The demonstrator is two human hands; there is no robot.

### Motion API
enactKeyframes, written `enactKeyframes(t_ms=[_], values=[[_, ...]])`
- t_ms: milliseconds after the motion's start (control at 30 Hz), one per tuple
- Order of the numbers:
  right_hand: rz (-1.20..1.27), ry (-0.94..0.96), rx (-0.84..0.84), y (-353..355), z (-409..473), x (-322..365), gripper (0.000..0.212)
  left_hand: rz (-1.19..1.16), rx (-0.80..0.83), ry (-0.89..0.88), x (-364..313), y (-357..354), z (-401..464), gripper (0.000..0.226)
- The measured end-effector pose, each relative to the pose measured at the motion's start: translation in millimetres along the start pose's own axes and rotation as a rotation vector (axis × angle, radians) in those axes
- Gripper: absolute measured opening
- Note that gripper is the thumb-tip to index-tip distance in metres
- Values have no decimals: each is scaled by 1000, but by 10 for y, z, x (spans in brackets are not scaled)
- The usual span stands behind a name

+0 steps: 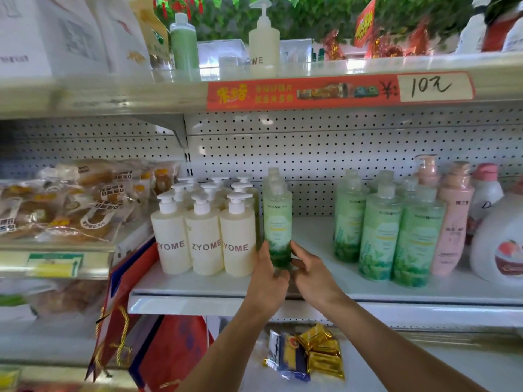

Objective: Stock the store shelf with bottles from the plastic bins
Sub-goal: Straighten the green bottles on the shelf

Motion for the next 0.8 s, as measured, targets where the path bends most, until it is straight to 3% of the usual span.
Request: enactKeyframes(t_ms=[800], values=[[-15, -53, 65, 26, 72, -28, 75, -4, -35, -7, -61, -29, 10, 75]])
Point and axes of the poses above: each hand's wrist, its own z-axis towards the middle knuckle, its own y-axis out of the back of the hand, x = y × z, the point moved 2 cm from there along z, towards the middle knuckle, and after that the axes turned 13 degrees about -y, right-handed, at the moved point
